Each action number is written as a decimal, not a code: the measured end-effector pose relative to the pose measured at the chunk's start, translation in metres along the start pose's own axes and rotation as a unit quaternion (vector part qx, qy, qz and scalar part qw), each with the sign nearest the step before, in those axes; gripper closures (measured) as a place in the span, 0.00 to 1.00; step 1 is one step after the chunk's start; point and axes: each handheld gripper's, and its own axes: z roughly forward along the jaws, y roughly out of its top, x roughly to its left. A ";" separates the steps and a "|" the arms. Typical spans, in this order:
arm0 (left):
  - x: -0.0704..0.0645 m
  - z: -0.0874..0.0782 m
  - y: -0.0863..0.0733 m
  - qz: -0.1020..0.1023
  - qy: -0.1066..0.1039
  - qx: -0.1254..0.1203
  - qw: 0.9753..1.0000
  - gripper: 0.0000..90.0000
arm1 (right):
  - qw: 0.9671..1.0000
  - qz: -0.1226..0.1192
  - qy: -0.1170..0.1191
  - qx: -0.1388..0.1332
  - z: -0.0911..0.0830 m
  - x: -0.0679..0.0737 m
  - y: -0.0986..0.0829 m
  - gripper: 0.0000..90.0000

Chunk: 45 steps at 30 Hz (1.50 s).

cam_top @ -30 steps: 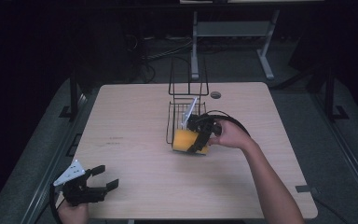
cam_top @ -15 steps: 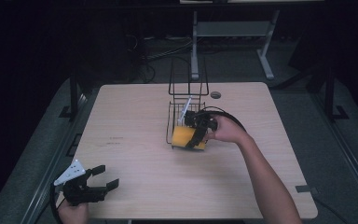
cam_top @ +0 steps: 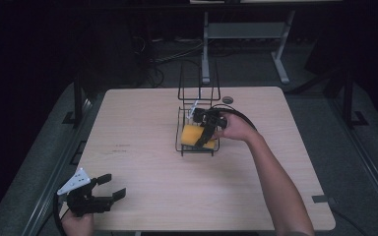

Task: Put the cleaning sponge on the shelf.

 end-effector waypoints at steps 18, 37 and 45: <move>0.000 0.000 0.000 0.000 -0.007 -0.004 1.000 0.16 | 0.999 0.009 -0.015 0.026 0.021 -0.016 0.007 0.23; -0.002 0.001 0.001 0.001 -0.008 -0.004 1.000 0.16 | 0.999 0.036 -0.016 -0.016 0.010 -0.013 -0.003 0.17; -0.001 0.000 0.001 0.002 -0.008 -0.005 1.000 0.16 | 0.998 0.042 -0.020 -0.043 -0.003 -0.012 -0.006 0.17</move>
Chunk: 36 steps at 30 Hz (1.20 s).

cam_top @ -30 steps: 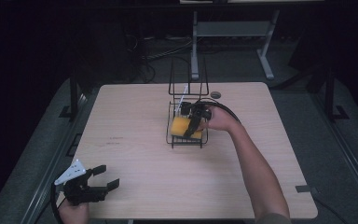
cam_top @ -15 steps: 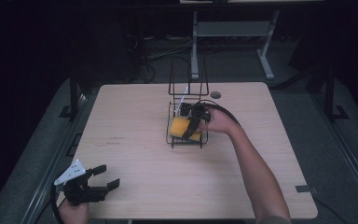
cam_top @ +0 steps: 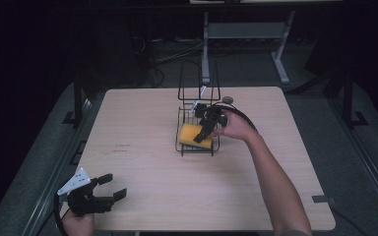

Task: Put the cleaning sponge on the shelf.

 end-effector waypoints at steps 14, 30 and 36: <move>0.000 0.000 0.000 0.000 0.002 0.001 1.000 0.16 | 1.000 0.008 -0.001 0.007 -0.009 0.001 -0.005 0.17; -0.001 0.002 0.000 0.001 0.000 0.002 1.000 0.16 | 1.000 0.014 -0.003 0.003 -0.018 -0.001 -0.021 0.17; -0.001 0.002 0.001 0.002 0.000 0.004 1.000 0.16 | 1.000 0.021 -0.001 -0.001 -0.020 -0.001 -0.028 0.17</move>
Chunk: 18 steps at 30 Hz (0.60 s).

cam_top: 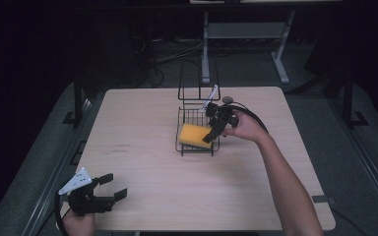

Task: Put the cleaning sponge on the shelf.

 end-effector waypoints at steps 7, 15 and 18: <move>0.000 0.000 0.000 0.000 0.000 0.000 1.000 0.16 | 1.000 0.007 0.000 0.000 -0.002 0.000 -0.005 0.17; 0.000 0.000 0.000 0.001 0.000 0.000 1.000 0.16 | 1.000 0.013 0.000 -0.014 -0.005 -0.003 -0.016 0.17; -0.001 0.000 0.000 0.001 0.000 0.001 1.000 0.16 | 1.000 0.017 0.000 -0.019 -0.007 -0.005 -0.022 0.17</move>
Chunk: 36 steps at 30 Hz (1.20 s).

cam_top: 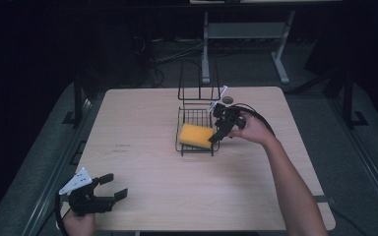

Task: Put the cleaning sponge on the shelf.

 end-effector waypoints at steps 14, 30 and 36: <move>0.000 0.001 0.001 0.000 -0.001 -0.002 1.000 0.16 | 1.000 0.015 -0.015 0.002 -0.018 0.000 -0.015 0.17; -0.001 0.003 0.002 0.003 -0.002 0.000 1.000 0.16 | 0.999 0.031 -0.018 0.005 -0.026 -0.003 -0.046 0.17; -0.002 0.005 0.003 0.004 -0.006 0.001 1.000 0.16 | 0.999 0.042 -0.025 0.009 -0.028 0.001 -0.058 0.17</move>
